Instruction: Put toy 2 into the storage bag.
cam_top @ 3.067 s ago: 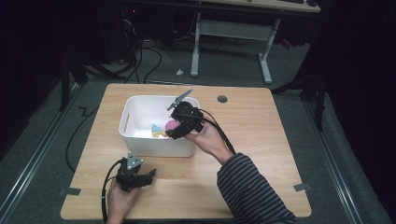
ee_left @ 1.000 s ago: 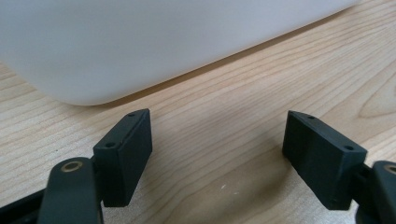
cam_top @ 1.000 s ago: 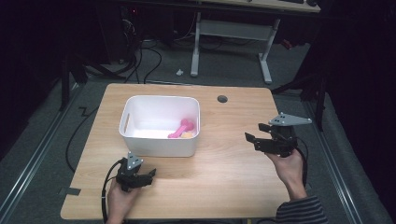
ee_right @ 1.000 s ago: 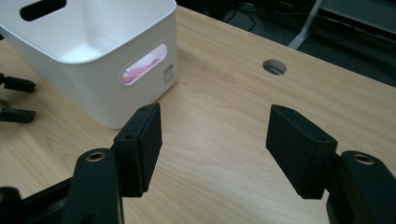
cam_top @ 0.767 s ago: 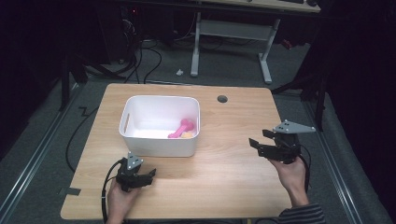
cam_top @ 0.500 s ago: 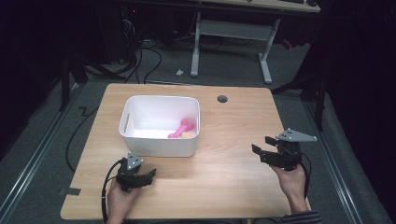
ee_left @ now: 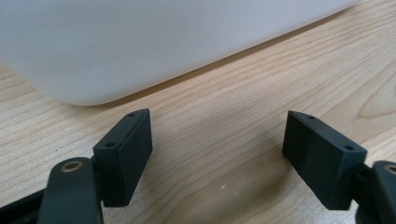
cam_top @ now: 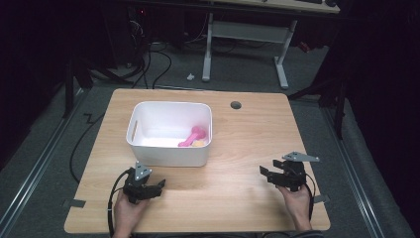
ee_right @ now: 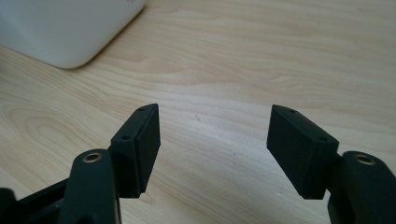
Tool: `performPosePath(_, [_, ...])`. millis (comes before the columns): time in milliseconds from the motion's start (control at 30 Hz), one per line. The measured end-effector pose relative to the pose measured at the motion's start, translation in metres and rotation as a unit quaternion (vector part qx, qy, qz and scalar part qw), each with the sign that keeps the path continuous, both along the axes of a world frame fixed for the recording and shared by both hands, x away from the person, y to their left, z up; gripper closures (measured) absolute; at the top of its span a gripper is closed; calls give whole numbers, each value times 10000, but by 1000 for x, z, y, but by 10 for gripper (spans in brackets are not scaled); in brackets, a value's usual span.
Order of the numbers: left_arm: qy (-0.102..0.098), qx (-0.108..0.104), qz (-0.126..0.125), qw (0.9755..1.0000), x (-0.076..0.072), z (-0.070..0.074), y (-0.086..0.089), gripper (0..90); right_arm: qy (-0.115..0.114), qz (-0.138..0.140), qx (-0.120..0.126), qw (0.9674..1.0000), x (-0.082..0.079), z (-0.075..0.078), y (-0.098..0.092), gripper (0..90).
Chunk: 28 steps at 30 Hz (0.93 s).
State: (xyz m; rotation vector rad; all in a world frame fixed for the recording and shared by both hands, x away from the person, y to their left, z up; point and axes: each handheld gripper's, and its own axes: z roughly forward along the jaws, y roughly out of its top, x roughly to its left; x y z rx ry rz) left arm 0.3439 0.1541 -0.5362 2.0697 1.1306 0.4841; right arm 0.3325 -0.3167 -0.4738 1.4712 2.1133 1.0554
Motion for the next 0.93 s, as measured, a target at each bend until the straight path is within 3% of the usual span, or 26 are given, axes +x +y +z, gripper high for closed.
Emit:
performPosePath(267, [1, 0, 1, 10000, 0, 0, 0, 245, 270, -159, -40, 9995, 4, -32, 7, 344])
performPosePath(500, [0, 0, 0, 10000, 0, 0, 0, 245, 283, -194, -158, 9993, 5, -48, 13, 341])
performPosePath(633, [0, -1, 0, 10000, 0, 0, 0, 245, 147, -184, -307, 9993, 4, -53, 18, 340])
performPosePath(700, [-1, -1, 1, 10000, 0, 0, 0, 245, 22, -162, -459, 9988, 3, -55, 20, 341])
performPosePath(767, [-4, 4, -3, 10000, 0, 0, 0, 245, -131, -117, -759, 9970, 1, -57, 25, 335])
performPosePath(933, [3, 0, -6, 10000, 0, 0, 0, 244, -95, -101, -727, 9973, 2, -57, 27, 302])
